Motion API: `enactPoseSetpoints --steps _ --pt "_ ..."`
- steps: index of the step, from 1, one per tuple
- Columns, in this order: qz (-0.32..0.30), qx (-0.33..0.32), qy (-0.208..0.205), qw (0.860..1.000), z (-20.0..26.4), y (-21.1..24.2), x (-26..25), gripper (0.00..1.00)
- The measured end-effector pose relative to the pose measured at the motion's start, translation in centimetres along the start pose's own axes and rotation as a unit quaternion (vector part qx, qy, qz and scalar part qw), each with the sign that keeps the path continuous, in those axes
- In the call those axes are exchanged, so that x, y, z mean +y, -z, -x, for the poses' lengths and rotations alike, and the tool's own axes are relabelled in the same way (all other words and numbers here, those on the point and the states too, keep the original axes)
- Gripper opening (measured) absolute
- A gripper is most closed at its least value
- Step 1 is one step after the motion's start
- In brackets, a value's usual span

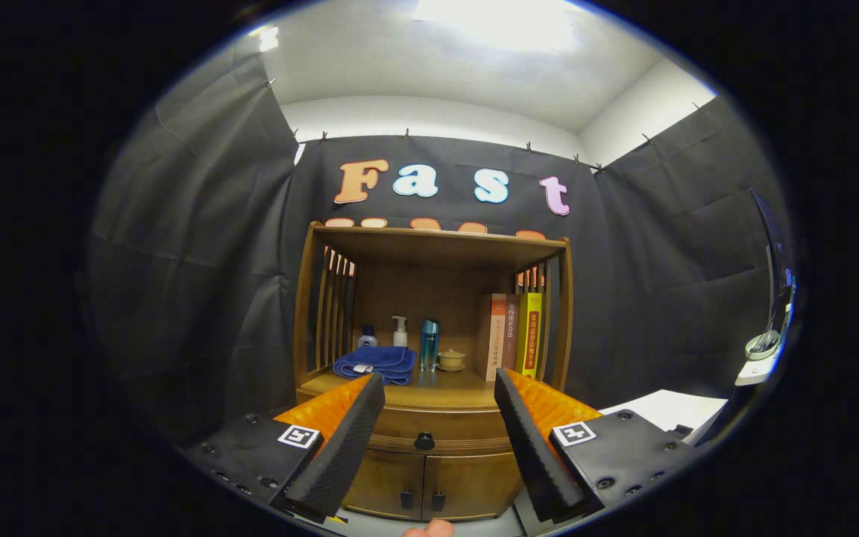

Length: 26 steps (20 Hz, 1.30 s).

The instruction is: Pull open the drawer, take out the items inside it, and place them on the countertop above the cabinet.

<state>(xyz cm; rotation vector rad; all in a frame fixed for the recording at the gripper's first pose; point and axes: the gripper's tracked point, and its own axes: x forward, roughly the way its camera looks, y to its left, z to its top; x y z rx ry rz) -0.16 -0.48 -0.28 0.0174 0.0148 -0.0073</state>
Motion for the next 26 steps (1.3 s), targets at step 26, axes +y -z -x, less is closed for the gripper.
enactPoseSetpoints --steps 26 --pt "-0.001 0.006 -0.008 1.000 -0.3 0.4 1.1 0.98"
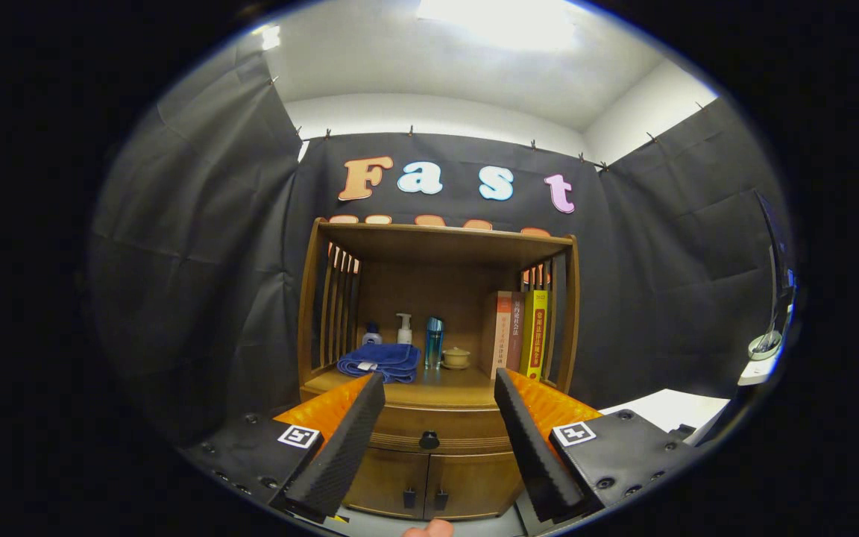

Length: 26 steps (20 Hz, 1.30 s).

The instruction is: Pull open the drawer, take out the items inside it, and place them on the countertop above the cabinet.

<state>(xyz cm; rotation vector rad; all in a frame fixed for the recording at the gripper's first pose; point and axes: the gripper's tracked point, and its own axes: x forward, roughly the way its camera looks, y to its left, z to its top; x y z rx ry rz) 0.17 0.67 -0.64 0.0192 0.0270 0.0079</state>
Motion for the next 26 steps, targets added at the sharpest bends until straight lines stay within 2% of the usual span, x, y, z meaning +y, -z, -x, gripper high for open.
enactPoseSetpoints --steps 4,11,19,26 --pt "0.001 0.001 -0.010 1.000 -0.8 1.9 0.8 0.98" --pt "0.006 0.009 -0.027 1.000 -3.7 10.5 1.6 0.98" --pt "-0.045 0.060 0.021 0.997 -6.8 20.6 -1.6 0.98" --pt "-0.050 0.083 0.002 0.995 -8.1 25.2 -0.2 0.98"
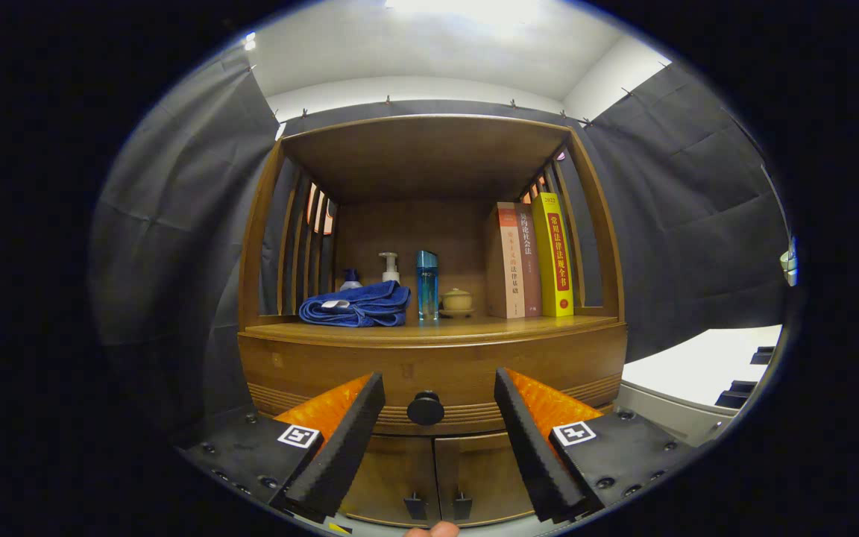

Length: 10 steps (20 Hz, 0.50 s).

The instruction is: Pull open the drawer, take out the items inside it, and place them on the countertop above the cabinet.

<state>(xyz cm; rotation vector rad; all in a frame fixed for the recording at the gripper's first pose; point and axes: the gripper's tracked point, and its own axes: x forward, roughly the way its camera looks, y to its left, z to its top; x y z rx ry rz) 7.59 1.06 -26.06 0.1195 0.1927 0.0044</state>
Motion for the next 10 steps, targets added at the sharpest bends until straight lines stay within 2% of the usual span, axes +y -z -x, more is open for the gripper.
enactPoseSetpoints --steps 10 --pt "-0.001 0.061 -0.007 0.998 -3.8 6.4 0.9 0.98"
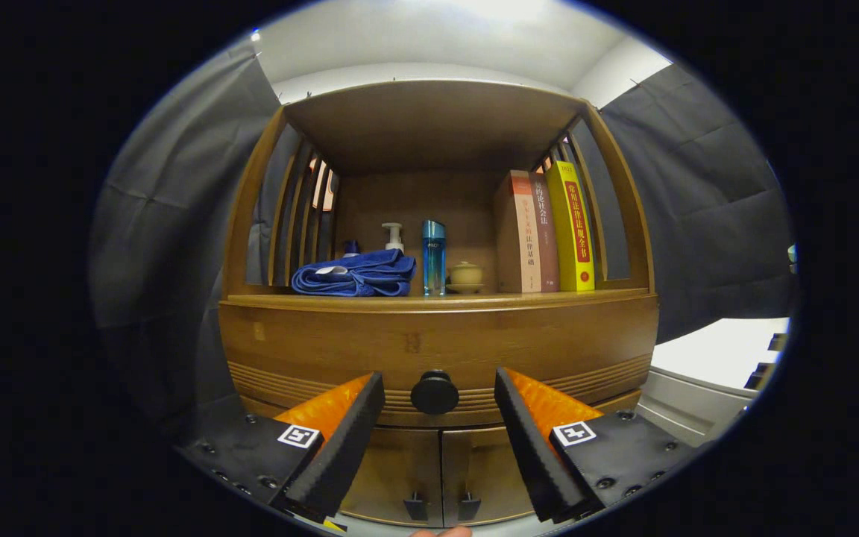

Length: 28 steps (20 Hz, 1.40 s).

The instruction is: Pull open the drawer, take out the items inside it, and place them on the countertop above the cabinet.

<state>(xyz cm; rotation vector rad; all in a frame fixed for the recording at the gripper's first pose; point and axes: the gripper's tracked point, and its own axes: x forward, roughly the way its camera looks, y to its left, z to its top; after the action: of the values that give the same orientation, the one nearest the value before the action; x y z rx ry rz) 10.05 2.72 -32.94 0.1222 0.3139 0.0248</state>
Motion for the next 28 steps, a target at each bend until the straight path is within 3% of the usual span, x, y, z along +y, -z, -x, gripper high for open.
enactPoseSetpoints --steps 6,11,22,28 --pt "-0.024 0.010 -0.012 1.000 -4.3 1.1 0.3 0.94" --pt "-0.003 0.012 -0.001 1.000 -5.9 1.9 -0.4 0.69" --pt "0.004 0.011 0.005 1.000 -7.0 1.4 -0.6 0.37" --pt "-0.001 -0.001 0.011 1.000 -5.5 0.6 -0.7 0.37"
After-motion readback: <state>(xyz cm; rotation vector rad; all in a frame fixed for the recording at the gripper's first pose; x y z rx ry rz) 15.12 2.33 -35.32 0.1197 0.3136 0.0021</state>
